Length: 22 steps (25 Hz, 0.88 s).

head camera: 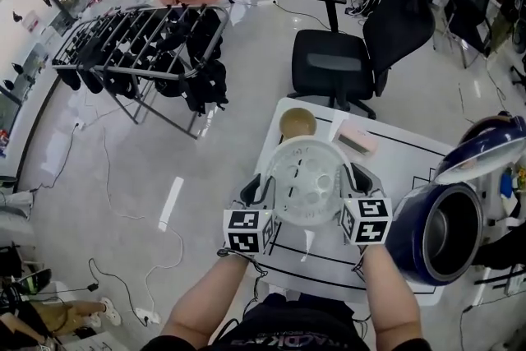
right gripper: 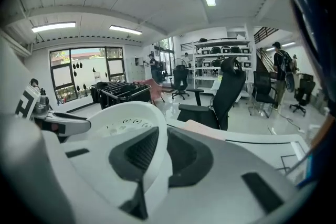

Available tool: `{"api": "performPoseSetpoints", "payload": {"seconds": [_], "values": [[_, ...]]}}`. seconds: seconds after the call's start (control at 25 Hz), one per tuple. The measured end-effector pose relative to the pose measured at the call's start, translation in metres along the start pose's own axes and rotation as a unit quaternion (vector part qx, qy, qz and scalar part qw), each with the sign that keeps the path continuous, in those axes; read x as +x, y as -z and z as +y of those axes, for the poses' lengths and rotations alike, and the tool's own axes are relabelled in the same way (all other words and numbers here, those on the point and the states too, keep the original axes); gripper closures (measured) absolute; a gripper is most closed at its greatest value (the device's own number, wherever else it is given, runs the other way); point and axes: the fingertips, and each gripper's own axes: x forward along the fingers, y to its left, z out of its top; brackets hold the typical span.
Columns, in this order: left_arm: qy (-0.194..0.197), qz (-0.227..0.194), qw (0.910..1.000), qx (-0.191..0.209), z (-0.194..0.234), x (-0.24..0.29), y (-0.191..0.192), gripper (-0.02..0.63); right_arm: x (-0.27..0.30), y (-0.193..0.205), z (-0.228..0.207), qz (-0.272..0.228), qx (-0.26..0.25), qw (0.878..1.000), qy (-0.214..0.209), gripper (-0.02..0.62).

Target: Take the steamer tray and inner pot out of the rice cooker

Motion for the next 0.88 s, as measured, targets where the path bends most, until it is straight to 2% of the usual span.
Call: {"api": "performPoseSetpoints", "payload": {"seconds": [0.16,0.88], "values": [[-0.016,0.024,0.9993,-0.023,0.005,0.016,0.019,0.512,0.019,0.018,-0.007,0.018,0.006,1.000,-0.005,0.543],[-0.027,0.094,0.9945,-0.038,0.023,0.063,0.081,0.515,0.079,0.087,-0.017,0.083,0.035,0.996,-0.024,0.543]]}}
